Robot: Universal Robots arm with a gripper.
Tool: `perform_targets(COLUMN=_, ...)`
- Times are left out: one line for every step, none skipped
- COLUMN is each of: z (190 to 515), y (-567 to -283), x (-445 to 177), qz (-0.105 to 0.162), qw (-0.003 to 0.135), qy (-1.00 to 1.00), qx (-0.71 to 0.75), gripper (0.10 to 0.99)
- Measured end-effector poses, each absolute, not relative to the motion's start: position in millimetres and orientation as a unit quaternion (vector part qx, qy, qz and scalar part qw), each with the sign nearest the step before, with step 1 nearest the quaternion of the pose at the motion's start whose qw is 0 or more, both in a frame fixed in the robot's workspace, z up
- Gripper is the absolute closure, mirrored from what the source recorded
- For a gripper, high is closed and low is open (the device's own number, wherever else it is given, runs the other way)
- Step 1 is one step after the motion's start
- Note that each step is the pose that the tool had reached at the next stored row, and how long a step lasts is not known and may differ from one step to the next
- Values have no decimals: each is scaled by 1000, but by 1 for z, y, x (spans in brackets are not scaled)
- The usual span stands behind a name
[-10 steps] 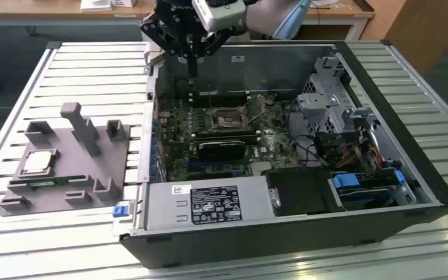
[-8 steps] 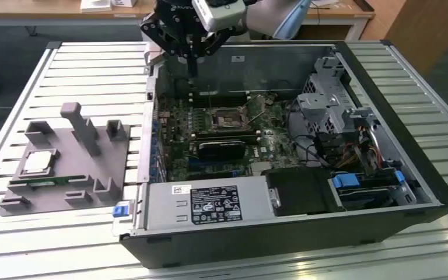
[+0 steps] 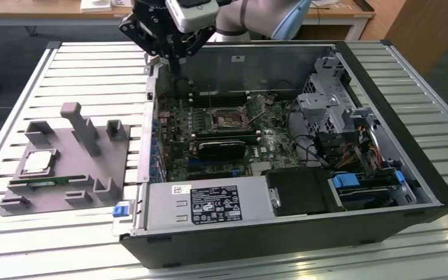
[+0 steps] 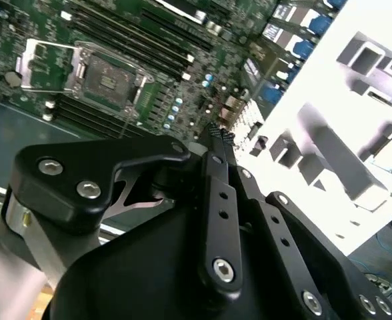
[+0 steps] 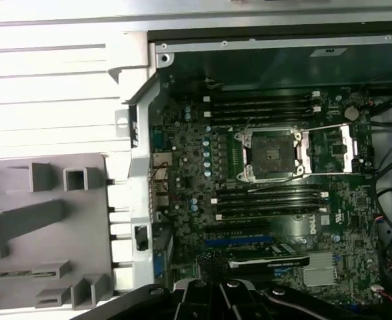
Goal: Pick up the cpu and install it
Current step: 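Reach for the cpu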
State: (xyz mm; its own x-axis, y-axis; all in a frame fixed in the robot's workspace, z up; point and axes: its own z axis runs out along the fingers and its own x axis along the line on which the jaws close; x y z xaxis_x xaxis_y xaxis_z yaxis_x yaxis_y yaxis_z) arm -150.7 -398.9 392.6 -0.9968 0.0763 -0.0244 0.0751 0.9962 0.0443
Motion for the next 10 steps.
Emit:
perform_targets(z=392, y=-399, x=-154, qz=22, qw=13, qy=999, qx=38, gripper=980)
perform_targets(z=392, y=-399, x=-157, qz=22, qw=13, qy=999, qx=38, gripper=980)
perform_targets(z=392, y=-399, x=-161, qz=22, qw=13, qy=999, qx=38, gripper=980)
perform_targets(z=391, y=-399, x=-164, qz=22, qw=13, qy=999, qx=38, gripper=980)
perform_targets(z=391, y=-399, x=-166, qz=22, qw=13, qy=999, qx=38, gripper=980)
perform_targets(z=390, y=-399, x=-168, qz=22, qw=13, qy=999, qx=38, gripper=980)
perform_targets(z=390, y=-399, x=-170, qz=22, qw=13, qy=999, qx=38, gripper=980)
perform_targets(z=389, y=-398, x=-172, qz=22, qw=13, qy=999, qx=38, gripper=980)
perform_targets(z=389, y=-398, x=-173, qz=22, qw=13, qy=999, qx=38, gripper=980)
perform_targets(z=389, y=-397, x=-174, qz=22, qw=13, qy=999, qx=38, gripper=980)
